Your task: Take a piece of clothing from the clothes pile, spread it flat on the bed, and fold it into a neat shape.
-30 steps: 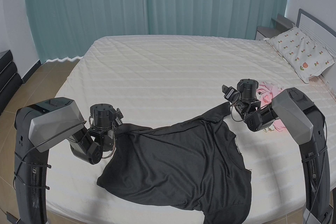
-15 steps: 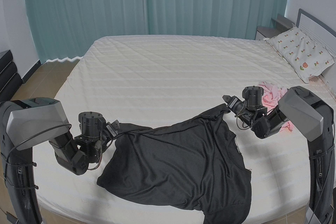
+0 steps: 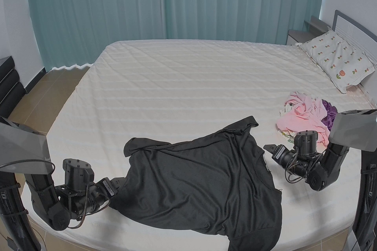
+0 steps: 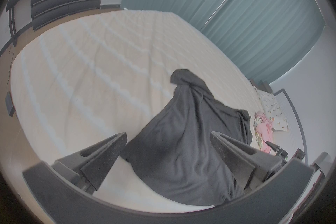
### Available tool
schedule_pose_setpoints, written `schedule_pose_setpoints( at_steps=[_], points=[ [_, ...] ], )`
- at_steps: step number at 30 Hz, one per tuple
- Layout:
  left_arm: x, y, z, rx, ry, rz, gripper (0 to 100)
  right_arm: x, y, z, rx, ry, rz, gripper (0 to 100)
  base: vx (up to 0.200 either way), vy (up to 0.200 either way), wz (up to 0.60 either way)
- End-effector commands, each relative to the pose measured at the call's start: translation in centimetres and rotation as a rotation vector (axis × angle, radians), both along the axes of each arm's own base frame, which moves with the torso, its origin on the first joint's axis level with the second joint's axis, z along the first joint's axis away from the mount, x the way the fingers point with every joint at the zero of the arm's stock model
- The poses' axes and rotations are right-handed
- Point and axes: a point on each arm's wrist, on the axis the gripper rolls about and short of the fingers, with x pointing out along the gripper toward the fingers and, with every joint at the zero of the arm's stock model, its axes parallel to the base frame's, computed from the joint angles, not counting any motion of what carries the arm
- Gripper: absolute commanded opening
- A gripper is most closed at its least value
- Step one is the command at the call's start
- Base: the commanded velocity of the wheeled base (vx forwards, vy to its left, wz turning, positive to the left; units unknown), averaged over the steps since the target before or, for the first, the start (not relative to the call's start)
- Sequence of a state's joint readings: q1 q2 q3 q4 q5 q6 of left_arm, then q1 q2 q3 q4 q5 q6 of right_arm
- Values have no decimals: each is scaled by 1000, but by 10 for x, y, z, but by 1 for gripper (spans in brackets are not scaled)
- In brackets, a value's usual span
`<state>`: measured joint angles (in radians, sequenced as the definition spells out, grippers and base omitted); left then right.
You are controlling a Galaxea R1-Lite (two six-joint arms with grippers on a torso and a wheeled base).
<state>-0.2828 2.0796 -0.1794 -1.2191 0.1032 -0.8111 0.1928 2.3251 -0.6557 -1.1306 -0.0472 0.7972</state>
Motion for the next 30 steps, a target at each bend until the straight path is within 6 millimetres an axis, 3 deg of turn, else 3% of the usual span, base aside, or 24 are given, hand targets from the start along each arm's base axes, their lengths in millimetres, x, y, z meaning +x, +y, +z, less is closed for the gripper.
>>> schedule_pose_setpoints(
  at_steps=[1,10,21,22,24,26,30],
  points=[
    [-23,6,-18,-16,120,-30,100,-28,-16,-4,81,56,-19,100,0,0,0],
    [-6,1,-56,54,121,18,100,-28,-15,-10,96,68,6,100,0,0,0],
    [3,-8,-70,119,101,35,100,-28,-14,-11,96,65,15,100,0,0,0],
    [2,-8,-70,123,103,38,0,-28,-14,-10,96,64,15,100,0,0,0],
    [-4,-5,-69,146,119,54,0,-28,-14,-10,95,62,15,100,0,0,0],
    [-27,3,-66,200,191,52,0,-28,-16,-11,90,67,26,100,0,0,0],
    [-38,6,-66,272,224,-4,0,-31,-18,-17,75,88,109,100,0,0,0]
  ],
)
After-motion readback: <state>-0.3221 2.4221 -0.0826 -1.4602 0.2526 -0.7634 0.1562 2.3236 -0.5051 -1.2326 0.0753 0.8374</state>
